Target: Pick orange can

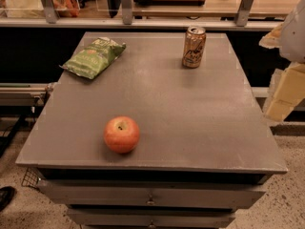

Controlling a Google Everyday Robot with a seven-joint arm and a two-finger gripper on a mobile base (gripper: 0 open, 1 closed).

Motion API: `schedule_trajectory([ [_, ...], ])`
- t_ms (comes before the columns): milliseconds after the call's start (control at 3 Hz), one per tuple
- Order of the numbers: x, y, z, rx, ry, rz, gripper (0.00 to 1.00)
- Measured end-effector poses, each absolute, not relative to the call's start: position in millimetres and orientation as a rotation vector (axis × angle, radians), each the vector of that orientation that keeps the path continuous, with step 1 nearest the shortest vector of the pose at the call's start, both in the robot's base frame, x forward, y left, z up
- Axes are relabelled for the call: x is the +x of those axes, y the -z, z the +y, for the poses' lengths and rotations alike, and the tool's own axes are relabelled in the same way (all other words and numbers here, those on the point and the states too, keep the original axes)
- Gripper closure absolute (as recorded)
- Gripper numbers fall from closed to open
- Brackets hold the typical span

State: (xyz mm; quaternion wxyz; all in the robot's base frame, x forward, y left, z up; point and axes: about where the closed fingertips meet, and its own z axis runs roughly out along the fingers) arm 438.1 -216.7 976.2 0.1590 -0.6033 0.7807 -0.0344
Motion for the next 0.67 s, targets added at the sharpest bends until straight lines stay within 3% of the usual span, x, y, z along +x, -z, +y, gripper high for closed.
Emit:
schedule_trajectory([
  [667, 460.9, -967.7, -222.3, -1.658, 0.139, 2.208, 0.0],
])
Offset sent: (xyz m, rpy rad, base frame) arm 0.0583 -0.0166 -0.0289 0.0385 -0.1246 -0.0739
